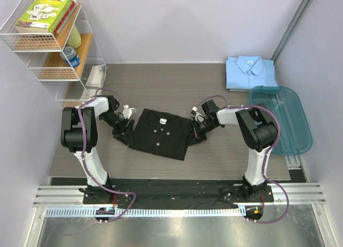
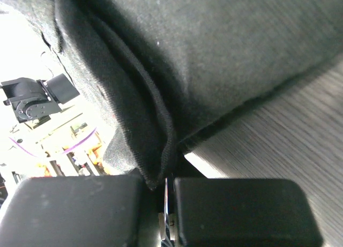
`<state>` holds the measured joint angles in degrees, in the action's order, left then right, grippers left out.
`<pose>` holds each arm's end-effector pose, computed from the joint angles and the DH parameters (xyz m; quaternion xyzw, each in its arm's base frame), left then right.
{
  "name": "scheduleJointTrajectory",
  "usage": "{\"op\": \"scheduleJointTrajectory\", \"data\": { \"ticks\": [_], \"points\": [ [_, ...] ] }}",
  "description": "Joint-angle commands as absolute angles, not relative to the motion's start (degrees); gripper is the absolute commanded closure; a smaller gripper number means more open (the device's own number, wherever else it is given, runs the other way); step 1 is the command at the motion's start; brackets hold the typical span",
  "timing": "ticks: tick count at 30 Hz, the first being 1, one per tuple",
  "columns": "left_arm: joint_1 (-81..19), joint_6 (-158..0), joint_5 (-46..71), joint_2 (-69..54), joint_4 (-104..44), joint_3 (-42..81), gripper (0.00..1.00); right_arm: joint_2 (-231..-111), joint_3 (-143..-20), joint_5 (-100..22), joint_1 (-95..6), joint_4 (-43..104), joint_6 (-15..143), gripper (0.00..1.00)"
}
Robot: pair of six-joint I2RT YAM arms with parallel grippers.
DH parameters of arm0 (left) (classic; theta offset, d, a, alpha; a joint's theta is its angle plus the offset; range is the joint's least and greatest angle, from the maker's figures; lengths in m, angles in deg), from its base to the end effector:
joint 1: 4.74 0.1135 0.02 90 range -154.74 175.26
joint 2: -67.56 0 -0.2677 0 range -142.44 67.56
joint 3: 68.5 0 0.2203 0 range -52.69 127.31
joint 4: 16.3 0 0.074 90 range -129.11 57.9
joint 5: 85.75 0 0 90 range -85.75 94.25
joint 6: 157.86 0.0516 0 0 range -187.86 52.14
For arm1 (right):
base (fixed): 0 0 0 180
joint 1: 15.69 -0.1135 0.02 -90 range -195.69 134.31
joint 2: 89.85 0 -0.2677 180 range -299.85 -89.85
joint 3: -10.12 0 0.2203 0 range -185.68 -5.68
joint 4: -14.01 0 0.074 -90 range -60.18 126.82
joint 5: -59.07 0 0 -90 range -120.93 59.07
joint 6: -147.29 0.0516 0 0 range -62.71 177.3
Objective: Fold and stack the long sleeve shirts
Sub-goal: Neatly place the folded shirt into the bin
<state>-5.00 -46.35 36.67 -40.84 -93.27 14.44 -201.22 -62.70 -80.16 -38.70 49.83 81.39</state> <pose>0.2780 -0.0289 0.1580 -0.1506 -0.9431 0.2919 0.0510 0.2782 0.1606 0.1218 0.0481 -0.9012 -0.4277 0.0516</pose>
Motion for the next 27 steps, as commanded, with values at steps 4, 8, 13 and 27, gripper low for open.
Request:
{"op": "scheduleJointTrajectory", "data": {
  "ticks": [4,8,13,27],
  "points": [
    [-5.0,-45.3,40.6,-43.7,-94.6,17.4,0.88,-202.1,-64.7,-81.7,-38.3,52.4,79.7,0.99],
    [-5.0,-46.6,39.5,-43.2,-93.5,17.1,1.00,-203.1,-66.2,-81.0,-37.9,56.9,76.6,0.99],
    [-5.0,-47.3,39.1,-42.0,-92.3,16.5,1.00,-203.9,-68.1,-80.5,-37.7,60.4,72.9,0.99],
    [-3.4,-48.0,38.2,-41.9,-91.0,15.9,1.00,-205.9,-72.3,-79.7,-36.3,68.7,65.9,0.99]
  ]
}}
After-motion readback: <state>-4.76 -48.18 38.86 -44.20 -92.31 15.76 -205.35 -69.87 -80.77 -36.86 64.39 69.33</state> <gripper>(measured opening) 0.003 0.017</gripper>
